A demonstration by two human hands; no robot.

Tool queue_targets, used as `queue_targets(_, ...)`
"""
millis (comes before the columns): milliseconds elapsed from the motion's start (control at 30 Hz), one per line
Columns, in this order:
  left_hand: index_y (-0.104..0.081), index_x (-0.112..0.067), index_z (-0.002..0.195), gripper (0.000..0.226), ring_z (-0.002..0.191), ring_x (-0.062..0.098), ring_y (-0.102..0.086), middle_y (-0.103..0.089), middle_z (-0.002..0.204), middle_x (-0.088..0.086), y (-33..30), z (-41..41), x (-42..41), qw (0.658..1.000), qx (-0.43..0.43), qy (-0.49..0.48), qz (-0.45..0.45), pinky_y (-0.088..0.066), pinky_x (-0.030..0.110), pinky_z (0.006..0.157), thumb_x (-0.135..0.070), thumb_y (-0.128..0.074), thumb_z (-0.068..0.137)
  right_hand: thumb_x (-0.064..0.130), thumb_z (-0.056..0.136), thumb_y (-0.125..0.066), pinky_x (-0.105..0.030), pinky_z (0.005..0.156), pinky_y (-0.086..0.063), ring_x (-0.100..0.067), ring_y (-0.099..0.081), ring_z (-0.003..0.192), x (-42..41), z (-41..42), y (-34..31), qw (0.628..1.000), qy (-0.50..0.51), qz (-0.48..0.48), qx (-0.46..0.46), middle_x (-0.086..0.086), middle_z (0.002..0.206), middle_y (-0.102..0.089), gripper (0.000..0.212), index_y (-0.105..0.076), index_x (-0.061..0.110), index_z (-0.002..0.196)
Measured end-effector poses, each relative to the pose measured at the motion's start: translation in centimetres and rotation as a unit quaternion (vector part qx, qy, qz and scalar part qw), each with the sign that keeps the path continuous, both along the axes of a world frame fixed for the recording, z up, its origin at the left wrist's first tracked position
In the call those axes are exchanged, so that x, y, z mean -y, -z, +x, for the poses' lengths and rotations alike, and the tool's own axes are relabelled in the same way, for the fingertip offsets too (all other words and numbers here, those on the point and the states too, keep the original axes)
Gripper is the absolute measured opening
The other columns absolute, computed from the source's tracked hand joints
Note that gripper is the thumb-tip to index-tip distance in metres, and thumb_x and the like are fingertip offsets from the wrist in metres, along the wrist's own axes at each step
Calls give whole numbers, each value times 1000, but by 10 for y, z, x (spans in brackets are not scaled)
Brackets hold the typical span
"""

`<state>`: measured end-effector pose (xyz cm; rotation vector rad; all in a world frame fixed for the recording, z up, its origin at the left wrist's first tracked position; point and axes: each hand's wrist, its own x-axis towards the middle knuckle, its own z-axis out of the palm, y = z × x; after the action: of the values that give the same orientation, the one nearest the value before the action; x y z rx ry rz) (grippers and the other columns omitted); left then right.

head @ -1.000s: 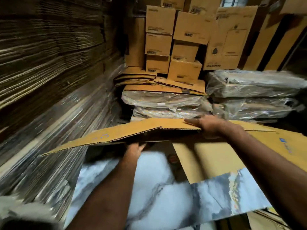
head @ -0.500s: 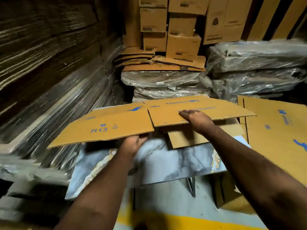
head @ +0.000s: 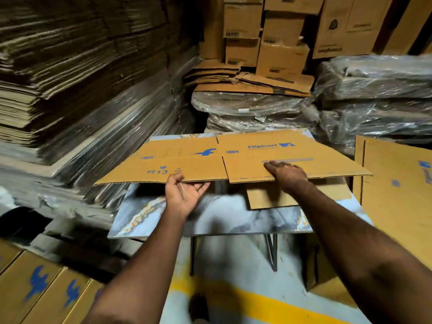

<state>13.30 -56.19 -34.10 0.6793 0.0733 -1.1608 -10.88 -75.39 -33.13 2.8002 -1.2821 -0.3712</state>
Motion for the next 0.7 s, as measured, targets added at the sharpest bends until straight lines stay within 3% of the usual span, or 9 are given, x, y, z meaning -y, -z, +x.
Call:
queue_targets(100, -50, -12, 125, 24, 126, 37, -52, -53, 132, 25, 6, 1, 0, 990, 32, -42, 129, -46, 46, 97, -18, -48, 102, 25, 100, -52, -50, 118, -24, -32, -12, 151, -4, -6, 4, 992, -25, 112, -45, -7, 166, -1, 78, 1, 24, 158)
queue_targets(167, -42, -4, 137, 36, 111, 35, -59, -58, 113, 26, 12, -9, 0, 981, 59, -3, 183, -49, 43, 96, -11, -47, 102, 47, 98, -53, -41, 121, -17, -31, -11, 151, -13, 2, -2, 978, -34, 205, -4, -15, 165, -3, 86, 0, 17, 159)
queue_targets(267, -50, -4, 123, 23, 78, 29, -68, -65, 86, 24, 27, -46, 2, 972, 52, 93, 208, -61, 31, 67, -15, -48, 103, 42, 104, -43, -31, 120, -11, -25, -11, 152, -29, 32, -8, 965, -66, 226, 118, -15, 164, -10, 71, -10, 9, 158)
queue_targets(333, -58, 2, 112, 34, 60, 22, -70, -72, 78, 22, 39, -75, 6, 963, 32, 155, 220, -59, 26, 51, -30, -49, 102, 43, 105, -39, -31, 121, -9, -23, -8, 152, -39, 54, -4, 963, -90, 210, 141, -14, 164, -8, 67, -14, 12, 158)
queue_targets(367, -61, 4, 108, 45, 62, 20, -70, -73, 80, 20, 44, -86, 8, 955, 34, 190, 227, -58, 26, 51, -38, -47, 102, 43, 105, -38, -33, 122, -10, -24, -8, 152, -43, 63, 2, 963, -100, 205, 141, -16, 164, -9, 65, -15, 12, 158)
queue_targets(500, -58, 9, 113, 66, 103, 34, -67, -68, 111, 25, 48, -103, 11, 884, 31, 357, 299, -60, 38, 73, -54, -44, 99, 34, 107, -33, -38, 119, -20, -32, -21, 149, -56, 81, 23, 966, -94, 202, 131, -21, 161, -19, 53, -30, 7, 152)
queue_targets(533, -57, 10, 113, 68, 105, 36, -67, -67, 113, 27, 47, -96, 9, 859, 38, 405, 310, -59, 38, 77, -55, -45, 99, 32, 107, -32, -38, 118, -21, -32, -23, 148, -58, 85, 28, 967, -83, 199, 134, -21, 160, -22, 50, -35, 5, 150)
queue_targets(633, -62, 5, 103, 60, 80, 29, -74, -73, 96, 22, 47, -68, 0, 786, 129, 501, 339, -60, 30, 67, -49, -35, 104, 35, 105, -29, -42, 114, -29, -35, -33, 142, -58, 91, 49, 974, -57, 182, 123, -21, 154, -33, 51, -40, 4, 144)
queue_targets(700, -64, -2, 96, 51, 73, 21, -74, -75, 90, 15, 47, -43, -8, 760, 184, 516, 348, -57, 25, 62, -38, -29, 107, 47, 94, -21, -45, 103, -40, -38, -46, 127, -58, 101, 67, 976, -56, 176, 114, -20, 141, -43, 61, -45, 6, 133)
